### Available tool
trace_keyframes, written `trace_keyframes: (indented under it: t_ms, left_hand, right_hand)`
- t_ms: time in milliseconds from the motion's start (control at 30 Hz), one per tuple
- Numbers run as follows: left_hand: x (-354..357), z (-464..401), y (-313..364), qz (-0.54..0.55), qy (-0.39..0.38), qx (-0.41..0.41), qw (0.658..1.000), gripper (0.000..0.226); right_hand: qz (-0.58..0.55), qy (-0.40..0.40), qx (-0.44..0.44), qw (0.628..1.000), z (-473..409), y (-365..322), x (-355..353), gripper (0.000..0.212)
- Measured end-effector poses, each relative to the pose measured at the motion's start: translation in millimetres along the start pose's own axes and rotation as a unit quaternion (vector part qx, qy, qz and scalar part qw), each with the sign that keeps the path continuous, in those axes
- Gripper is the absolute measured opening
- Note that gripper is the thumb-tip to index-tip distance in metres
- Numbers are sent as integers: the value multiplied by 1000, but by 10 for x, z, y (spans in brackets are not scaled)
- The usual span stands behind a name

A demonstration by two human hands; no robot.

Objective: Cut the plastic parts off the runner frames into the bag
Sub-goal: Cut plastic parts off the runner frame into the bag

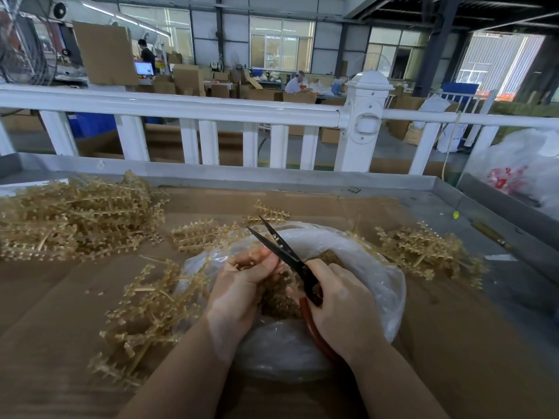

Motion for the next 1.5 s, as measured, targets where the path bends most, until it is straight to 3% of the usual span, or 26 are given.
trace_keyframes:
  t_ms: [200, 367, 600, 767, 1033, 1500]
  left_hand:
    - [20, -15, -7, -30, -18, 5, 999, 22]
    - [26, 26, 19, -61, -19, 0, 998, 49]
    - [13, 42, 11, -29, 18, 8, 999, 10]
    - [35, 103, 36, -42, 31, 2, 999, 20]
    - [80, 149, 63, -40, 36, 3, 999, 62]
    - [94, 122, 36, -61, 3, -28, 998, 52]
  right_hand:
    - [-16, -17, -7, 1000, -13, -18, -25, 26]
    - [-21, -28, -18, 999, -35, -47, -37, 20]
    - [-10, -9, -24, 1000, -38, -73, -59, 13]
    - [-8, -11, -17, 1000, -14, -33, -39, 23]
    - [-1, -14, 0, 1000, 5, 16, -6, 33]
    - [-15, -8, -10, 1000, -15, 0, -23, 21]
Point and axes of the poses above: each hand's wrist, its own z-axis away from the middle knuckle, its own x-axis out of the palm, y = z × x, the point moved 5 cm from there along -z, towards the middle knuckle, and after that the axes turned 1 degree about y, right-handed, at the moved point
